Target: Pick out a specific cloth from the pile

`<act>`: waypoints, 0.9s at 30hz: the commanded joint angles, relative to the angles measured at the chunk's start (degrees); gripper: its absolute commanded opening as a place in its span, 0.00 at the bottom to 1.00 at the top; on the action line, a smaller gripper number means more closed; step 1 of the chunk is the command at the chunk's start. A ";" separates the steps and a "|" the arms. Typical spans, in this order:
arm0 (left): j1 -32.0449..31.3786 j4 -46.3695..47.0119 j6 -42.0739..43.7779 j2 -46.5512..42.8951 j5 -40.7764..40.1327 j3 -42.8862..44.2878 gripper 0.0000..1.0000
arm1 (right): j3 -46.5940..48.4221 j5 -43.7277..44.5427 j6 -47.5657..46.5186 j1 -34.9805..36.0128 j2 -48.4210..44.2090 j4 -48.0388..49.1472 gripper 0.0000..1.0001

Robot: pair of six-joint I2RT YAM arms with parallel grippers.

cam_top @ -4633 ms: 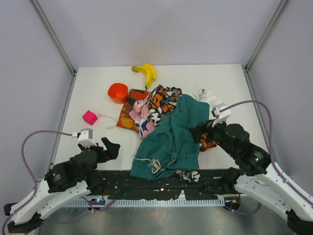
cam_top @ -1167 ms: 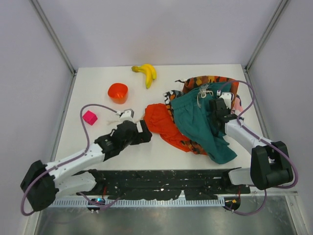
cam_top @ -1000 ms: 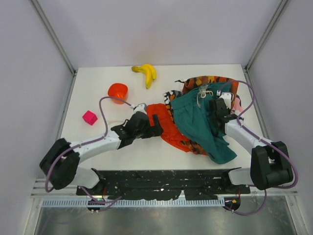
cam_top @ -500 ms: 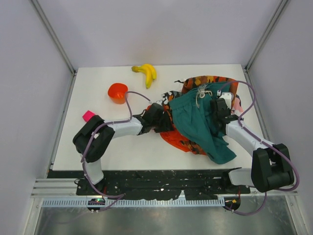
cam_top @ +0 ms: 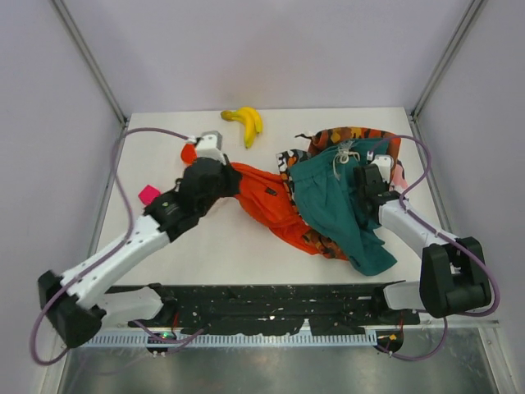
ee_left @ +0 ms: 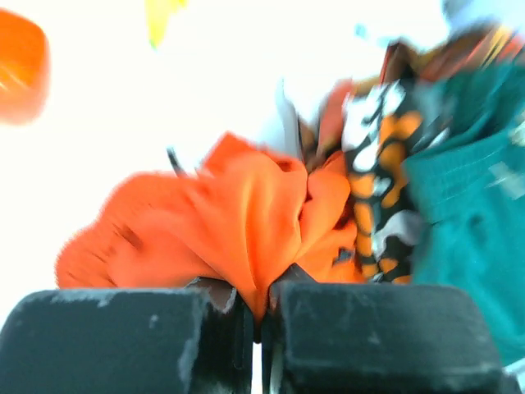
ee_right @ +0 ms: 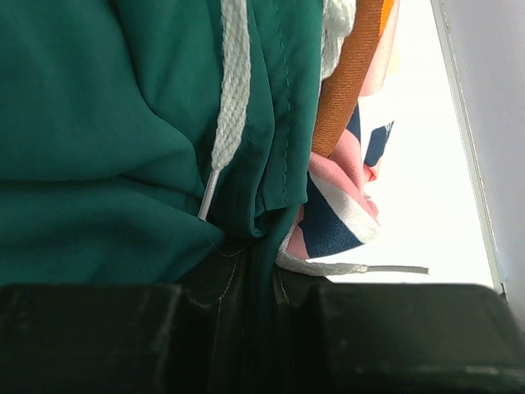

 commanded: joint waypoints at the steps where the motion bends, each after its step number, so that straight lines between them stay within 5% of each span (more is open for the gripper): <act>1: 0.79 -7.88 11.09 -13.78 -18.36 8.76 0.00 | 1.47 2.61 1.41 -0.48 1.56 -3.96 0.19; 7: 0.97 -10.79 21.47 -20.84 -24.10 24.49 0.00 | 1.73 4.10 1.41 -0.65 1.73 -4.58 0.19; 16: 1.06 -18.34 30.80 -15.14 -21.47 52.53 0.00 | 1.47 6.48 -0.24 -0.30 1.03 -4.59 0.18; 27: 0.97 -22.40 29.13 -10.03 -13.11 56.15 0.00 | 3.04 25.27 -7.20 19.37 0.67 -1.24 0.32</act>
